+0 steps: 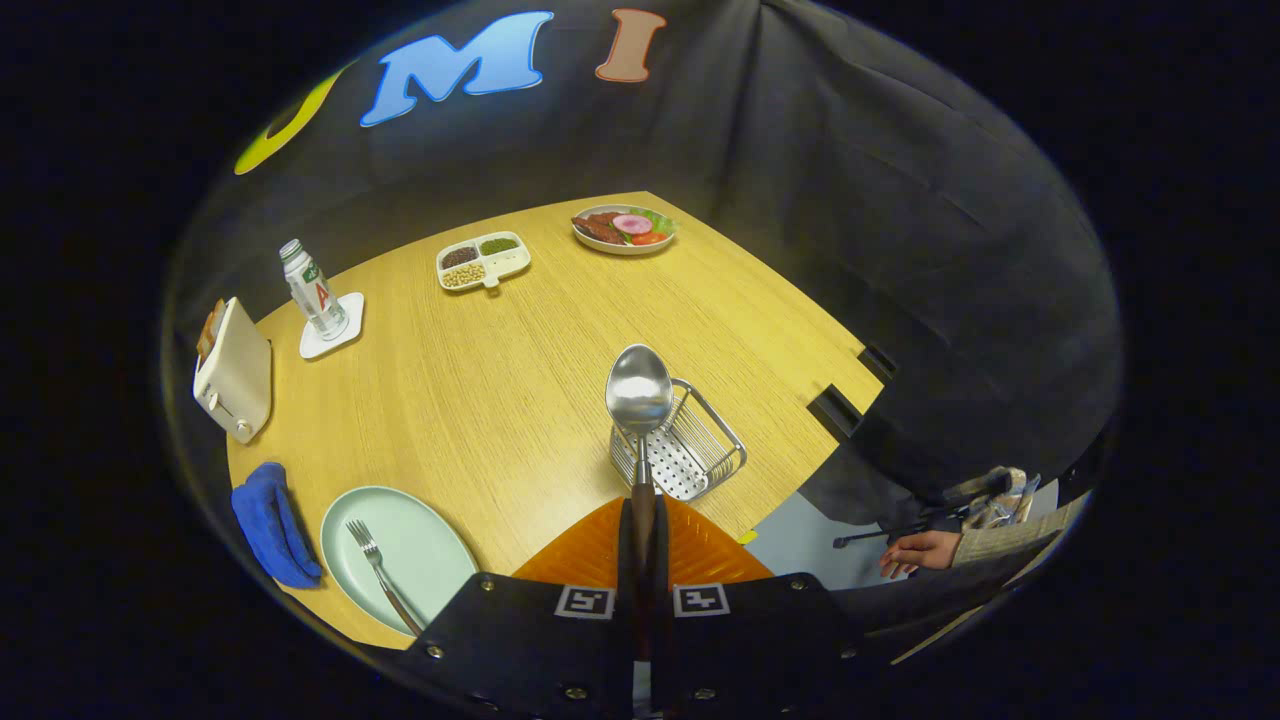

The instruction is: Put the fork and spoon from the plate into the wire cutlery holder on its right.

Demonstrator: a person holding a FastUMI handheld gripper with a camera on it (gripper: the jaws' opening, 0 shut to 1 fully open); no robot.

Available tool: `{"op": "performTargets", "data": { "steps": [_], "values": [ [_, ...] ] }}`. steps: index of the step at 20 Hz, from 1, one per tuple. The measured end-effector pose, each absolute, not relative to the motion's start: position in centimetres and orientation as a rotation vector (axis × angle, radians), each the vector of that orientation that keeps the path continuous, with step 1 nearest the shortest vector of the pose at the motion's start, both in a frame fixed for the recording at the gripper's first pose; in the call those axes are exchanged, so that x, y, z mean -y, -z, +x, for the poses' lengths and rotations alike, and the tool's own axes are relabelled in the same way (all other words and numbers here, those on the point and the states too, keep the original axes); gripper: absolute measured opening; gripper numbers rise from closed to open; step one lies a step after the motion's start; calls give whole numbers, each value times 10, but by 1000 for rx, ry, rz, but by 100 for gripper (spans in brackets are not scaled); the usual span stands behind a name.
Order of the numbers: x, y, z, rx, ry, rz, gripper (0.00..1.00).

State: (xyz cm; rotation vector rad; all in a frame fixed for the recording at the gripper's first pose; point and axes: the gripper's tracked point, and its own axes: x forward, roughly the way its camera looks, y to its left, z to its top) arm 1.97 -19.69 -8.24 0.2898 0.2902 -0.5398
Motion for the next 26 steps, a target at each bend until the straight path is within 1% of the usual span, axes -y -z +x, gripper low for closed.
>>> {"op": "performTargets", "data": {
  "steps": [4,7,9,10,11,12,14,18,26],
  "values": [
    [206,98,23,-346,547,338,7],
    [211,102,23,-372,527,364,7],
    [215,97,25,-355,510,375,7],
    [217,95,25,-339,508,374,11],
    [220,89,26,-325,513,364,11],
    [221,82,25,-312,513,354,14],
    [221,71,27,-287,505,334,23],
    [212,58,32,-263,479,281,23],
    [167,50,41,-248,383,181,23]
  ]
}}
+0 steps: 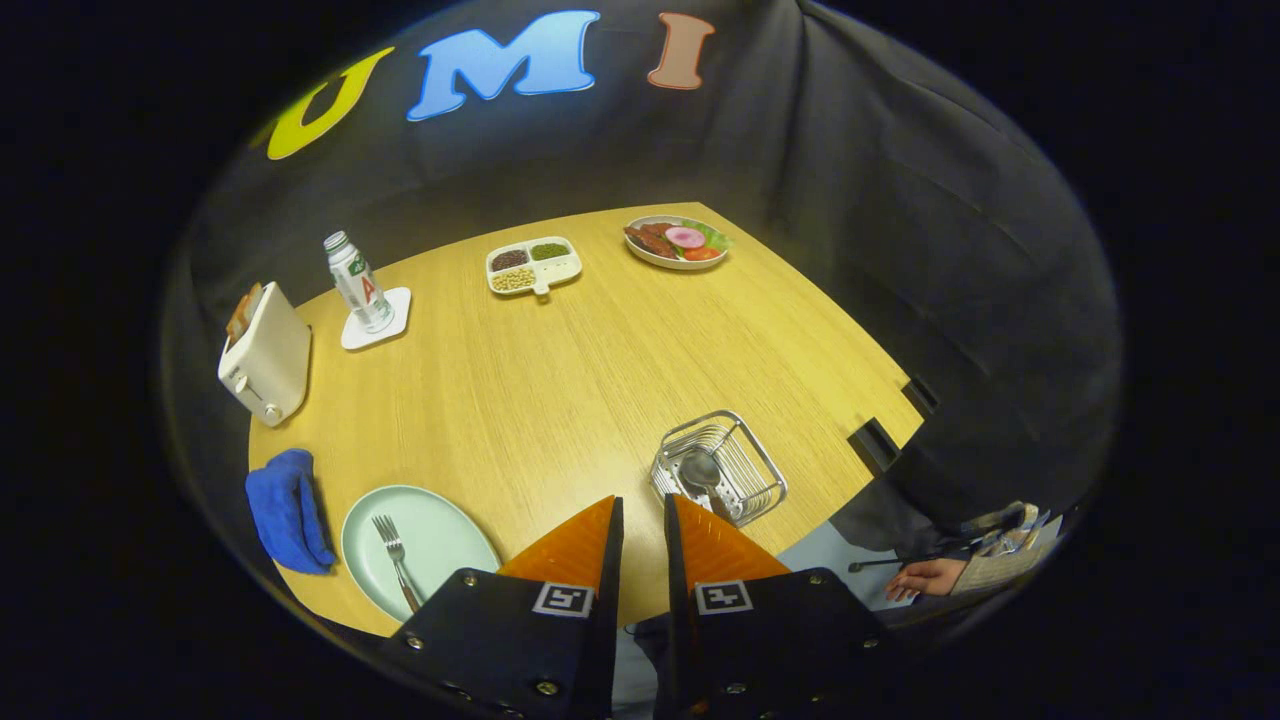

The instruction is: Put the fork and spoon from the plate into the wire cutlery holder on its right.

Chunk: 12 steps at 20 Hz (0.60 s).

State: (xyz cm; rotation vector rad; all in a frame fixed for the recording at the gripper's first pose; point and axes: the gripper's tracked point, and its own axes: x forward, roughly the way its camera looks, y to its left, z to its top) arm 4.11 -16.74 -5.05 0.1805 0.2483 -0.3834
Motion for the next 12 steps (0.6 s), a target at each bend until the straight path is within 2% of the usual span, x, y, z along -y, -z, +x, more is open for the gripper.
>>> {"op": "performTargets", "data": {
  "steps": [12],
  "values": [
    [81,67,50,-289,245,-23,23]
  ]
}}
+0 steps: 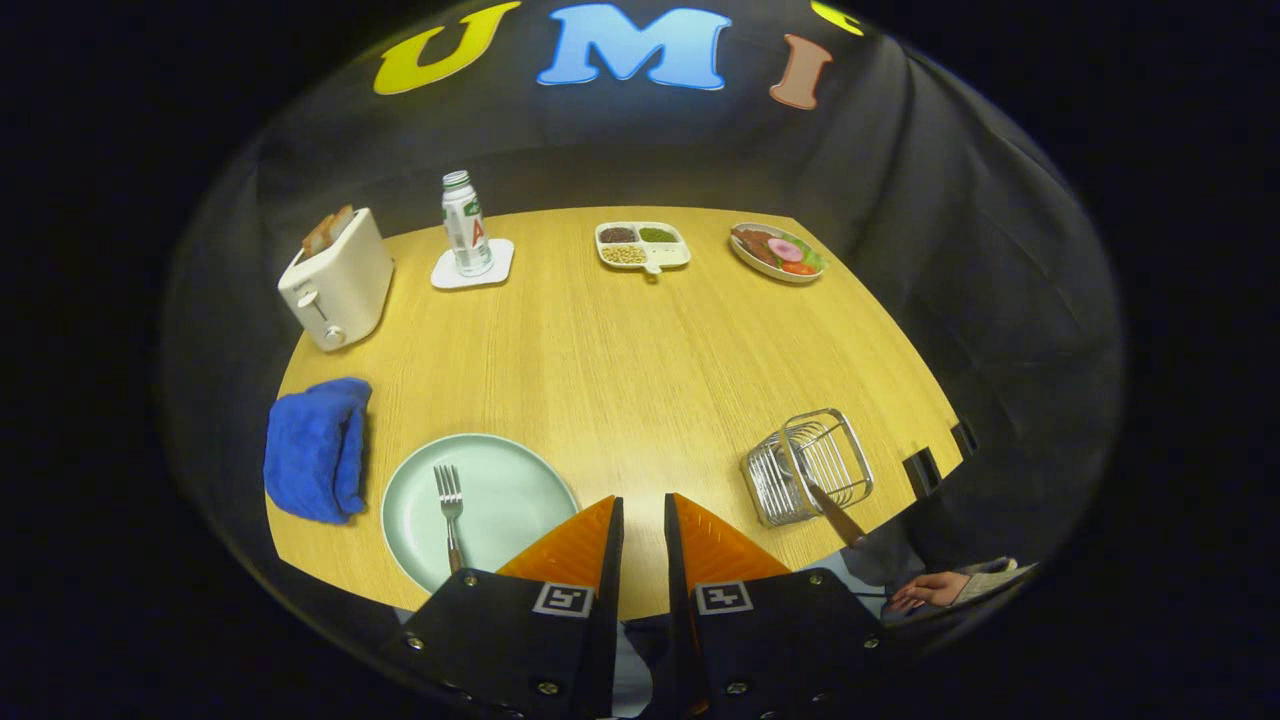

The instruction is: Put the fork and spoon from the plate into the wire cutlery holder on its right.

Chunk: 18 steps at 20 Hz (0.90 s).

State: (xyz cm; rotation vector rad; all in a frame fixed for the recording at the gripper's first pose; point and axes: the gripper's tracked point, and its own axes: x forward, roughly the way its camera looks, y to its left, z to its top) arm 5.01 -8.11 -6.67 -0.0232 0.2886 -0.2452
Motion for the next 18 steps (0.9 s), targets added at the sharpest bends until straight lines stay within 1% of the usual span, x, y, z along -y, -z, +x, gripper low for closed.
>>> {"op": "performTargets", "data": {
  "steps": [11,18],
  "values": [
    [-14,129,72,-414,75,-126,23],
    [-49,171,83,-500,-7,-152,23]
  ]
}}
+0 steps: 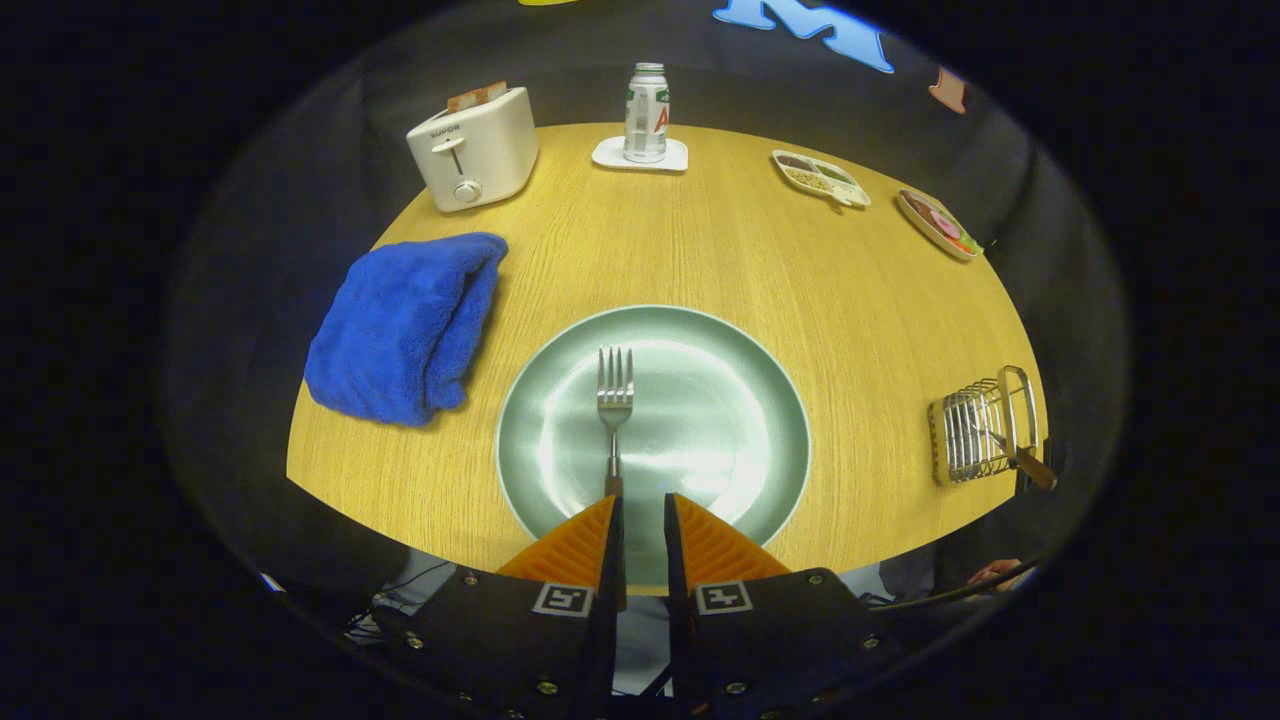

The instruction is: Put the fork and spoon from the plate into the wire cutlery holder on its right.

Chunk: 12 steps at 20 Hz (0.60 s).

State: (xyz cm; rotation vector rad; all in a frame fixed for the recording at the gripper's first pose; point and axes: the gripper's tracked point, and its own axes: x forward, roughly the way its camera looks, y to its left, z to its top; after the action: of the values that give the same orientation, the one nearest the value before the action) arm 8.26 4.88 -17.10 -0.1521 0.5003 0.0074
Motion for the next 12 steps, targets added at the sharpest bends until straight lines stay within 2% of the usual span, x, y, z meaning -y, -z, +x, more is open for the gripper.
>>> {"op": "performTargets", "data": {
  "steps": [12],
  "values": [
    [-61,211,99,-611,-64,-110,23]
  ]
}}
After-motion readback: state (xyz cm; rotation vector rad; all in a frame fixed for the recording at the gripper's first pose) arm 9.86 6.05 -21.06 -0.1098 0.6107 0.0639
